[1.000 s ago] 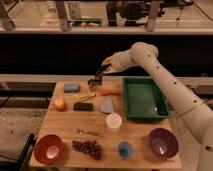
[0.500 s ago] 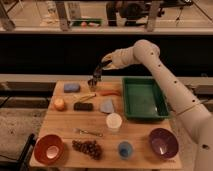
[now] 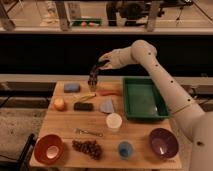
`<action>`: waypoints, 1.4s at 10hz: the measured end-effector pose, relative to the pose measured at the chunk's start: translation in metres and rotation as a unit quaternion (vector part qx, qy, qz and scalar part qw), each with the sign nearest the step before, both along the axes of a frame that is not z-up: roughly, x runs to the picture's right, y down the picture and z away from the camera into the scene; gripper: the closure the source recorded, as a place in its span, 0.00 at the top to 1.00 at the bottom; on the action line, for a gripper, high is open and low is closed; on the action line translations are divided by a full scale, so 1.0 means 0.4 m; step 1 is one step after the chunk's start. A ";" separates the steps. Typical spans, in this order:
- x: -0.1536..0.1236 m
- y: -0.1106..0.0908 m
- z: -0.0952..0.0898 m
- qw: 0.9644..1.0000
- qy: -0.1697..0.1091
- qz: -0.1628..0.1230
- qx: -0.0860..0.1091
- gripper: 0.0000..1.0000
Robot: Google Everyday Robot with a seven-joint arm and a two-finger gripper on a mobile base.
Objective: Place brush in metal cup
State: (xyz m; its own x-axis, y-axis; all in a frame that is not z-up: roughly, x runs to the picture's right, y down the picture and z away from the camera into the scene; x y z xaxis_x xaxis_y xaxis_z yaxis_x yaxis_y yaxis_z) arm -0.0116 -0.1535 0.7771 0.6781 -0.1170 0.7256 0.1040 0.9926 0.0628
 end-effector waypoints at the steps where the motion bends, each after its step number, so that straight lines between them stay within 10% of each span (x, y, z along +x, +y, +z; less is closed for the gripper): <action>1: -0.010 -0.003 0.005 1.000 -0.004 -0.002 0.000 0.00; 14: -0.030 0.012 0.081 1.000 -0.009 -0.011 -0.013 0.00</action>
State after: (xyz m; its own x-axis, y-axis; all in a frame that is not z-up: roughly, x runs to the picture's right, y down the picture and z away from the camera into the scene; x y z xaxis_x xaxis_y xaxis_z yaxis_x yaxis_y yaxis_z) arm -0.0235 -0.1488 0.8097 0.6624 -0.1120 0.7407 0.1249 0.9914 0.0381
